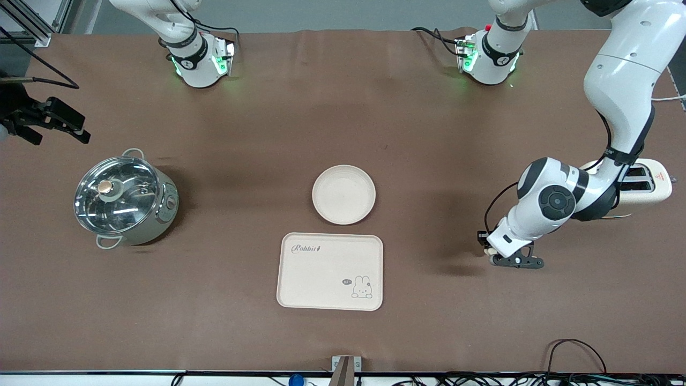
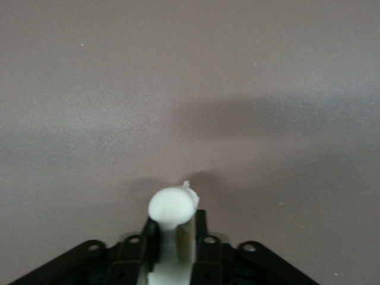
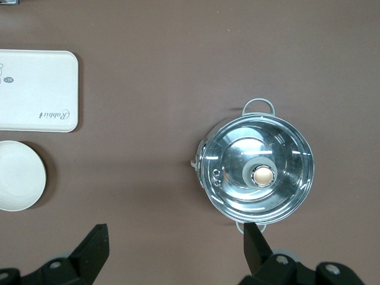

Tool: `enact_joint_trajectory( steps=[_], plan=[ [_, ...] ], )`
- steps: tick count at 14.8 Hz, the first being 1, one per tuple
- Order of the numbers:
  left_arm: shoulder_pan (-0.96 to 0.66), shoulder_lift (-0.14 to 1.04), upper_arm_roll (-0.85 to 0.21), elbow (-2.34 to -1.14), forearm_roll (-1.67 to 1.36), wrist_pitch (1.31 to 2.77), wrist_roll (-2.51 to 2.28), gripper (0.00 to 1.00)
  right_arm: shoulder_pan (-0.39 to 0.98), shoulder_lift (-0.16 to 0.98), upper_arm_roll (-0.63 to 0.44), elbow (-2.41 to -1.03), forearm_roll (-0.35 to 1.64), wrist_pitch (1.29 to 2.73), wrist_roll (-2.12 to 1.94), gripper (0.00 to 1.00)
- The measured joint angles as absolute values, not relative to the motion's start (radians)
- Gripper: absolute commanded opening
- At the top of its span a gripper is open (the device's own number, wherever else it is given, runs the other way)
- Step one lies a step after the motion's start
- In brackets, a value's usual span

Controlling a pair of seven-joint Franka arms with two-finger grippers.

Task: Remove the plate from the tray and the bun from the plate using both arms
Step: 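Lower the bun onto the table before the toaster and open the left gripper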

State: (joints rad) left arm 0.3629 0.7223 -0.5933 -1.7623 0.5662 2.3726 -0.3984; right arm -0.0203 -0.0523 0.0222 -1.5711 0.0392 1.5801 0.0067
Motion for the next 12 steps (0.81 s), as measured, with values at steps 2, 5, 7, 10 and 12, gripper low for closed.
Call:
enact_joint_trajectory(
  steps=[2,5,7,10,12],
  plan=[
    [0.368,0.726,-0.593,-1.761,0.567,2.376,-0.398,1.0,-0.02,-0.052,0.022,-1.569,0.039,1.58,0.007,1.0],
    [0.367,0.725,-0.597,-1.731,0.568,2.381,-0.397,1.0,-0.02,-0.051,0.021,-1.569,0.039,1.58,0.007,1.0],
    [0.369,0.716,-0.615,-1.692,0.569,2.381,-0.396,1.0,-0.021,-0.051,0.021,-1.569,0.039,1.58,0.007,1.0],
    [0.38,0.666,-0.668,-1.647,0.569,2.327,-0.392,1.0,-0.021,-0.05,0.02,-1.568,0.039,1.58,0.007,1.0],
    [0.384,0.63,-0.706,-1.603,0.568,2.217,-0.362,1.0,-0.021,-0.05,0.02,-1.568,0.039,1.58,0.007,1.0]
  ],
)
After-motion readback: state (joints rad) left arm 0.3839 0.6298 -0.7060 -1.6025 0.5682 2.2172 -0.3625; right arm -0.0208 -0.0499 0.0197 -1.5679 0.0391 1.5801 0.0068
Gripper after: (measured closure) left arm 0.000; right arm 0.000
